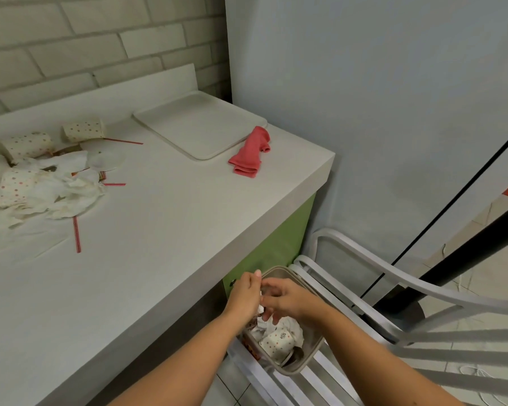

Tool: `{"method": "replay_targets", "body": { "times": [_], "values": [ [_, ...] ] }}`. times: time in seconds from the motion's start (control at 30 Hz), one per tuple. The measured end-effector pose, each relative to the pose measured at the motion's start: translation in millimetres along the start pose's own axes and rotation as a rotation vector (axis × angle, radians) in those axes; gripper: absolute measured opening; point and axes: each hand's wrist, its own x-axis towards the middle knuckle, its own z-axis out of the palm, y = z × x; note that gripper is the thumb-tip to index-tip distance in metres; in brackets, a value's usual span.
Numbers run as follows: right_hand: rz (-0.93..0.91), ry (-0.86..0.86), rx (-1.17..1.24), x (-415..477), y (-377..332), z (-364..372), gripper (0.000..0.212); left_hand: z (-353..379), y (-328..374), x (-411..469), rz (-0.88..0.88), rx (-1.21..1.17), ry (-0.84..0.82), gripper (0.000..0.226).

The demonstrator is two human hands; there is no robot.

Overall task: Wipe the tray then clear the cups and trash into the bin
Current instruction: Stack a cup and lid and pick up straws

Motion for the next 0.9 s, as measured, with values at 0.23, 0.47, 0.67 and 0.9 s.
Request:
{"method": "replay_targets", "body": {
  "times": [0.23, 0.47, 0.67, 0.9],
  "values": [
    [0.031, 0.148, -0.06, 10.4, -1.6, -0.7, 0.016, -4.8, 14.0, -9.4, -0.025, 0.0, -0.021, 0.051],
    [0.297, 0.088, -0.545, 27.6, -3.1, 2.0, 0.046, -35.8, 33.1, -27.5, 0.205, 0.111, 0.077, 0.033],
    [0.209, -0.024, -0.779, 34.9, -79.1, 29.9, 0.026, -87.4, 46.3, -55.6, 0.406, 0.069, 0.303, 0.017],
    [-0.061, -0.133, -0.902, 18.8, -182.5, 100.6, 0.025, -172.4, 26.9, -89.2, 0.46, 0.03, 0.585, 0.011]
  ]
}}
